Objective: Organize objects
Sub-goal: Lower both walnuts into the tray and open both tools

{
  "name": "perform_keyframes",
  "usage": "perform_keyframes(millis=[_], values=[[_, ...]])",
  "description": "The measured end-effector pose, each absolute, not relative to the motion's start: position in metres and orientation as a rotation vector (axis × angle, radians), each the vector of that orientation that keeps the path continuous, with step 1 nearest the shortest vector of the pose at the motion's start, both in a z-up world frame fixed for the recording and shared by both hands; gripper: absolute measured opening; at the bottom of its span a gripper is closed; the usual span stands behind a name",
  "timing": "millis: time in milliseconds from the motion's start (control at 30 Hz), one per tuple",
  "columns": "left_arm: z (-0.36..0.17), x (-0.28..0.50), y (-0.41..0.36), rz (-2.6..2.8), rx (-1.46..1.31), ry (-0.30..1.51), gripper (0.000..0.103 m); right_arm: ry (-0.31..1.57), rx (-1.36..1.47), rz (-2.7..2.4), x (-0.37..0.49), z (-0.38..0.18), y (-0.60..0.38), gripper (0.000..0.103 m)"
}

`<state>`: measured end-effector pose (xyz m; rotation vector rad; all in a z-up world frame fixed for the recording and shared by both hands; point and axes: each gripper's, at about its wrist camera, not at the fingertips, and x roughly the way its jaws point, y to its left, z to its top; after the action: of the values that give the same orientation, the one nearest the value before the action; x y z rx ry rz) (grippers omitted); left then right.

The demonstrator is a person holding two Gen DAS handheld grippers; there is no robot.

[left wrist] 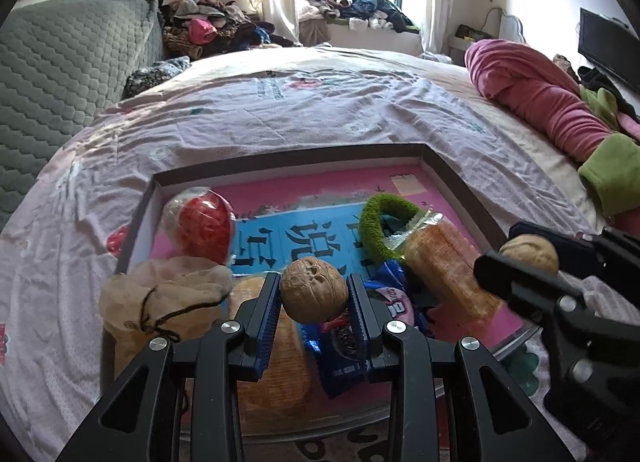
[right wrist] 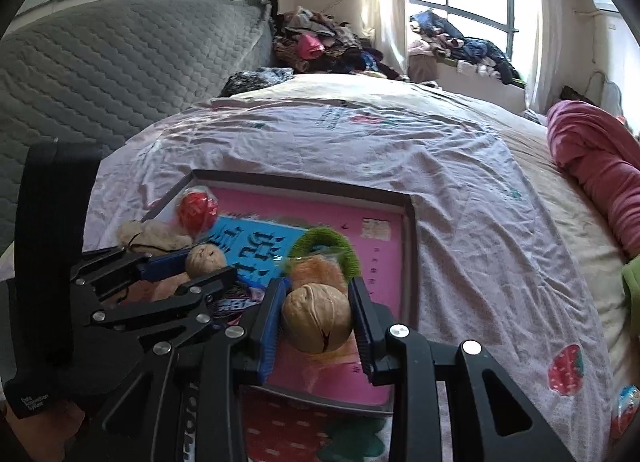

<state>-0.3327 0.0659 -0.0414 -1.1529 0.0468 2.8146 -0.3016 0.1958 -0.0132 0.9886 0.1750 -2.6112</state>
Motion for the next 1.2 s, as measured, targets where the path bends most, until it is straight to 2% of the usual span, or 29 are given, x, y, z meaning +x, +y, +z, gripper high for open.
perform_keyframes(millis=[600, 1200], values=[[-0.051, -0.335, 0.055, 2.842, -1.149, 0.057, 0.034, 0.219, 1.026, -2.555, -0.310, -0.041, 0.178, 0.033], [-0.052, -0.334, 0.059, 2.853, -1.140, 0.090, 0.035, 0.259, 1.033, -2.557, -0.313, -0.043, 0.179, 0.033]])
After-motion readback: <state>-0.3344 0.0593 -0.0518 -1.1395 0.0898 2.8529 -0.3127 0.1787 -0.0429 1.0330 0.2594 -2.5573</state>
